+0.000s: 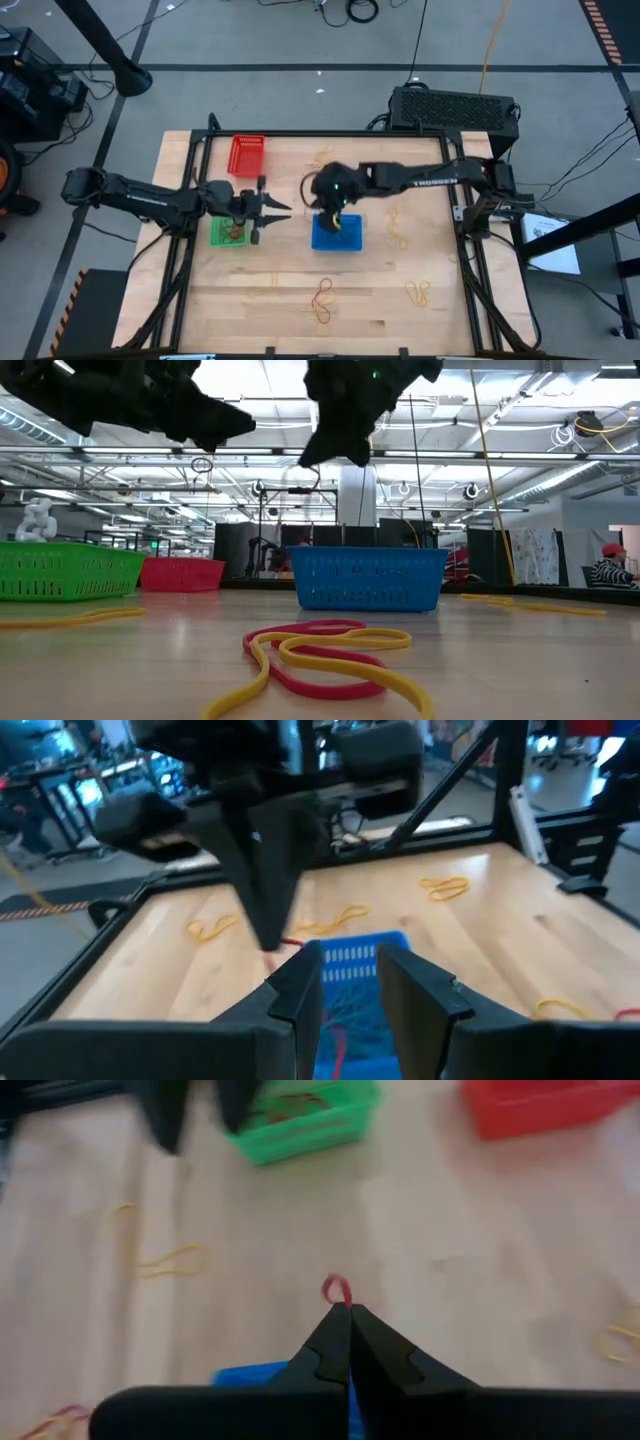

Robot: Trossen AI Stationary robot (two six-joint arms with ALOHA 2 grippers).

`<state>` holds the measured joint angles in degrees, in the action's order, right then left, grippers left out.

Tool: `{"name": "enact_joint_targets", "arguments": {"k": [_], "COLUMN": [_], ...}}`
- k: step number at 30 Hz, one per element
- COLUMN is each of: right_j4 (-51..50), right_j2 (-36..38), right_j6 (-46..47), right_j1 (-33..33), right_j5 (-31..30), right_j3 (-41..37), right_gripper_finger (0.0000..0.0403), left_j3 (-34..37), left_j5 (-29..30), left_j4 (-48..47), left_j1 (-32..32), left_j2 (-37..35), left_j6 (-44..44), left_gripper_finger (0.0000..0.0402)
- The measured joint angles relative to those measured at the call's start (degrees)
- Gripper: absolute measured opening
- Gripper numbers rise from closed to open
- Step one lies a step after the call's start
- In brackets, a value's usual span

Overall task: Sort rubber bands into baskets
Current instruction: Put the red rubber band into the green bin

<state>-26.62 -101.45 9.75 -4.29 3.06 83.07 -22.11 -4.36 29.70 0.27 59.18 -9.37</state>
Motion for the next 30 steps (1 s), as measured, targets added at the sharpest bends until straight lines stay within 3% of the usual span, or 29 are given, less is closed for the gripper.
{"name": "enact_joint_targets", "arguments": {"k": [7,19,26,30], "right_j4": [2.74,5.54,5.79,5.54], "right_j2": [0.0,0.0,0.0,0.0], "right_j6": [4.36,8.25,8.87,8.86], "right_j1": [8.84,18.74,19.54,19.54], "right_j5": [-2.8,-10.3,-11.07,-11.07], "right_j3": [0.02,0.02,0.04,0.04], "right_gripper_finger": [0.0,0.0,0.0,0.0], "left_j3": [-0.02,-1.59,-7.0,-8.31], "left_j5": [0.0,-0.18,-0.72,-2.85], "left_j4": [8.25,20.97,20.32,20.28], "left_j1": [-5.75,-12.86,-13.16,-13.18], "left_j2": [5.42,17.46,24.0,27.1], "left_j6": [-0.55,4.08,12.7,13.44], "left_gripper_finger": [0.0116,0.026,0.0269,0.027]}}
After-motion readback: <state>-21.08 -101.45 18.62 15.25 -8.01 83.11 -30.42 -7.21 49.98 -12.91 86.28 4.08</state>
